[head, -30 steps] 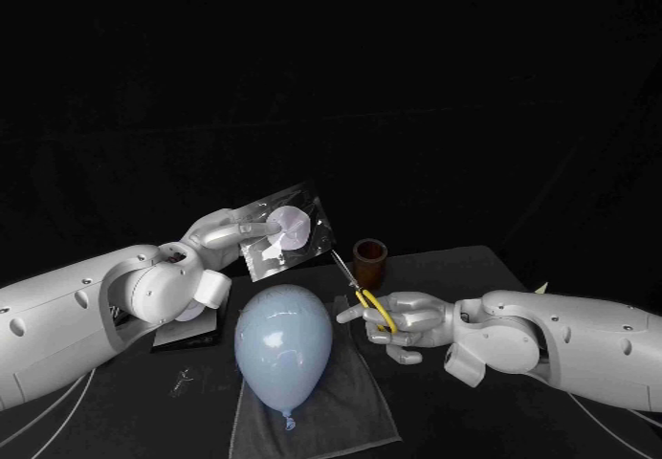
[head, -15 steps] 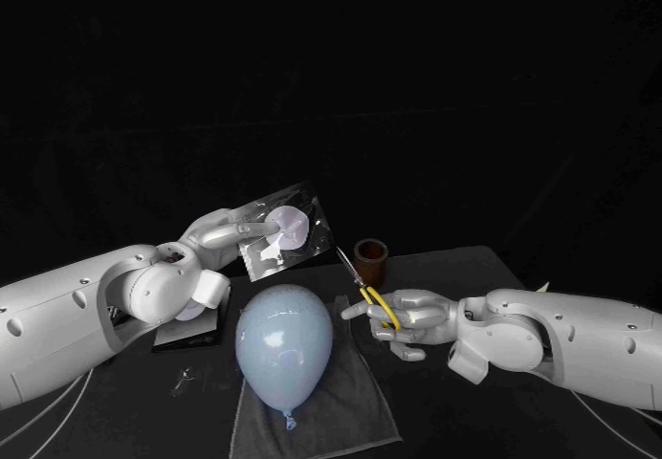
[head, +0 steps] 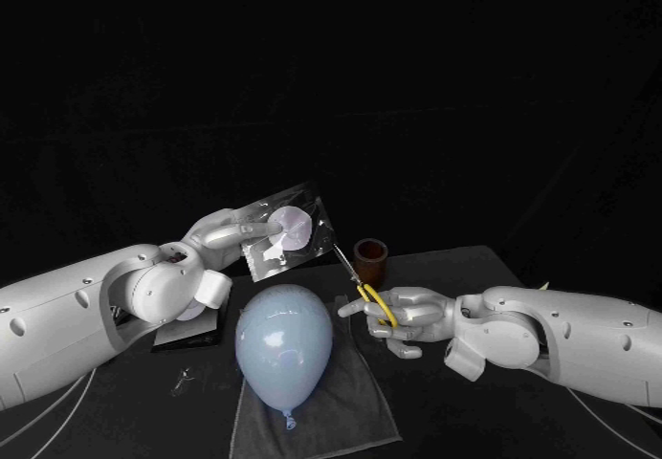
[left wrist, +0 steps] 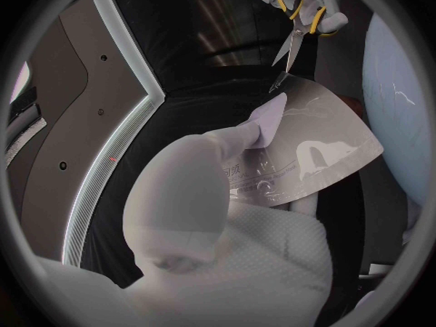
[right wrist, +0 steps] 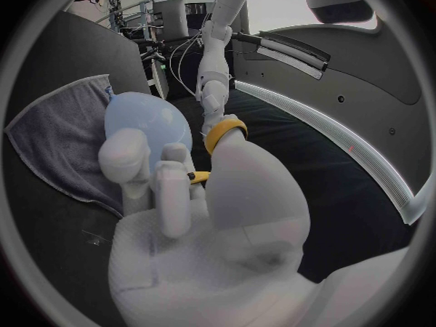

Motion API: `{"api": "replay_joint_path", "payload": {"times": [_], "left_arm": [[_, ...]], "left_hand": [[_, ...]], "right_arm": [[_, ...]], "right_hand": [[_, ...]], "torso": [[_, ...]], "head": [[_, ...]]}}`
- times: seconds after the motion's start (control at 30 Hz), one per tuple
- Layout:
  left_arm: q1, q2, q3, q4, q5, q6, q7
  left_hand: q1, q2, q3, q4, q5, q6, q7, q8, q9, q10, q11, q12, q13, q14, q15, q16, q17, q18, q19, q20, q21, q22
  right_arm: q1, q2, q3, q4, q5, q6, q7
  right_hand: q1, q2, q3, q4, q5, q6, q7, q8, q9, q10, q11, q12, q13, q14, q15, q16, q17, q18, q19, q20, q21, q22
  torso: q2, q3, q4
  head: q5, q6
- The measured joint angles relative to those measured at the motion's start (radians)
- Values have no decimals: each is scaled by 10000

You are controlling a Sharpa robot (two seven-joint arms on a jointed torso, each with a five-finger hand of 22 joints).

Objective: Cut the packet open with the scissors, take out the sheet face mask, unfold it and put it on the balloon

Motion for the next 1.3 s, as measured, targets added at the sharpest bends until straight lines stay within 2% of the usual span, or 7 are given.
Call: {"api": "replay_joint_path", "payload": {"times": [0.27, 0.3, 0.43, 0.73, 1.0, 1.03, 1.3], "left_arm": [[0, 33, -1, 58, -9, 60, -30], [0, 32, -2, 62, -11, 68, -36], [0, 25, -3, 68, -16, 101, -61], [-1, 5, -12, 145, -30, 291, -137], [-1, 1, -19, 207, -56, 545, -201], [-1, 0, -20, 207, -60, 566, -206], [-2, -9, -22, 209, -88, 727, -243]], "left_hand": [[-3, -3, 0, 0, -1, -1, -1, 1, 0, 0, 0, 0, 0, 0, 0, 0, -2, -61, 0, 0, 0, 0], [-3, -3, 0, 0, -1, -1, -2, 1, 0, 0, 0, 0, 0, 0, 0, 0, -3, -51, 0, 0, 0, 0], [-3, -3, 0, 0, -2, -2, -2, 1, 0, 0, 0, 0, 0, 0, 0, 0, -3, 16, 0, 0, 0, 0], [-17, -17, 0, 0, -3, -5, -5, 0, 0, 0, 0, 0, 0, 0, 0, 0, 18, 36, 0, 0, 0, 0], [-18, -18, 0, 0, -3, -21, -21, -1, 3, 0, 0, 0, 0, 0, 0, 0, 19, 39, 0, 0, 0, 0], [-21, -21, 0, 0, -3, -22, -22, -10, 217, 0, 0, 0, 0, 0, 0, 0, 19, 39, 0, 0, 0, 0], [-12, -12, 0, 0, -4, -17, -17, -32, 223, 0, 0, 0, 0, 0, 0, 0, 18, 41, 0, 0, 0, 0]], "right_arm": [[63, 24, 4, 13, 29, 5, 6], [76, 19, 5, 19, 35, 5, 8], [136, 0, 11, 33, 61, 6, 19], [217, 59, 25, 11, 105, 10, 42], [261, 109, 92, -22, 100, 15, 58], [269, 111, 102, -27, 95, 15, 62], [289, 151, 165, -92, 66, 15, 95]], "right_hand": [[0, 0, 0, 0, 0, -5, 4, 70, 0, 0, 0, 1, 0, 0, 0, -1, -8, 49, -35, 35, -49, -30], [0, 0, 0, 0, 0, -6, 3, 70, 0, 0, 0, 1, 0, 0, 0, -1, -8, 100, -35, 36, -49, -32], [38, 39, 0, 0, 0, -7, 3, 110, 23, 0, 0, 1, 0, 0, 0, -2, -8, 103, -71, 0, -49, -34], [38, 39, -64, -8, 0, -9, 2, 148, 36, 0, 0, 1, 0, 0, 0, -22, -5, 100, -71, 0, -49, -45], [79, 79, -64, -8, 0, -11, 0, 148, 35, 0, 0, 1, 0, 0, 0, -38, 1, 94, -102, 31, -111, -62], [79, 79, -64, -8, 0, -14, -2, 148, 35, 0, 0, 1, 0, 0, 0, -38, 1, 93, -106, 35, -111, -63], [118, 119, -92, -36, 0, -27, -14, 226, 46, 0, 0, 2, 0, 0, 0, -39, 0, 88, -106, 36, -111, -70]], "torso": [[0, 0, 2], [0, 0, 2], [0, 1, 1], [-2, 6, 6], [1, 1, 9], [1, 1, 8], [2, 2, 6]], "head": [[-18, -1], [-21, -1], [-38, 6], [-53, 22], [-56, 29], [-62, 29], [-84, 22]]}}
